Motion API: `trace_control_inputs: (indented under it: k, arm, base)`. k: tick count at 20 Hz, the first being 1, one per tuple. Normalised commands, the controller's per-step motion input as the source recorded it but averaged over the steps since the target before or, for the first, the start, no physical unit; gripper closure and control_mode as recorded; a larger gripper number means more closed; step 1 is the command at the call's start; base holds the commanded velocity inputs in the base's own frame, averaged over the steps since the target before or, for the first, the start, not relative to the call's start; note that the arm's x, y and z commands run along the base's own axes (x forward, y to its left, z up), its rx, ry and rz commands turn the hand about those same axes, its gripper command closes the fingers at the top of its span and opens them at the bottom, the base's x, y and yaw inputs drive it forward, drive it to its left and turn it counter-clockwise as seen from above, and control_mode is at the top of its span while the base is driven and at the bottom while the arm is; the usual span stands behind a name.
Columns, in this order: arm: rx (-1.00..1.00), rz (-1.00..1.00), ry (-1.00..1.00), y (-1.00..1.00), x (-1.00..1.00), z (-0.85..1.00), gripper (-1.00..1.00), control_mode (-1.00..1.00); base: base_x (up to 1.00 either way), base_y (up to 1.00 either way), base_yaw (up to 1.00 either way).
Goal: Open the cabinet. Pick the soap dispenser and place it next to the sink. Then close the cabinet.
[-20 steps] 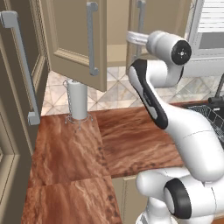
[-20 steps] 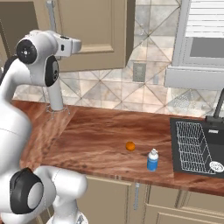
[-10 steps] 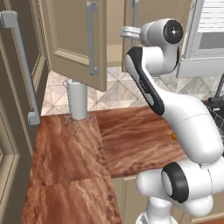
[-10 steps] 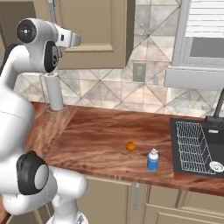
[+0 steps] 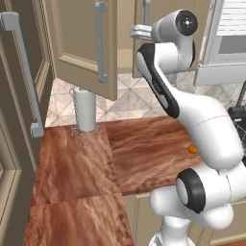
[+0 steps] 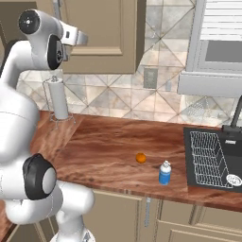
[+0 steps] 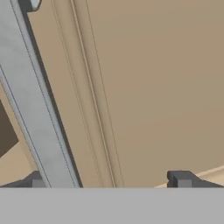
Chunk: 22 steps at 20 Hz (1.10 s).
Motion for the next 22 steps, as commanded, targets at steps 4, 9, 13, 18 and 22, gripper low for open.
trace_control_inputs:
  k: [4,9,13,18,22]
  arm:
    - [-0.02,0.00,-0.05,0.00,0.21,-0.34,-1.00,-1.00]
    - [-0.02,0.00,-0.17,0.00,0.21,-0.54,-1.00,-1.00]
    - [-0.03,0.00,-0.21,0.00,0.34,-0.45,-1.00,-1.00]
    - [-0.04,0.00,-0.14,0.00,0.31,-0.11,-1.00,-1.00]
    - [-0.04,0.00,-0.03,0.00,0.28,0.00,-1.00,-1.00]
  base:
    - [0.00,0.00,0.00]
    - [0.00,0.00,0.00]
    - [0.00,0.00,0.00]
    - [0.00,0.00,0.00]
    - [0.00,0.00,0.00]
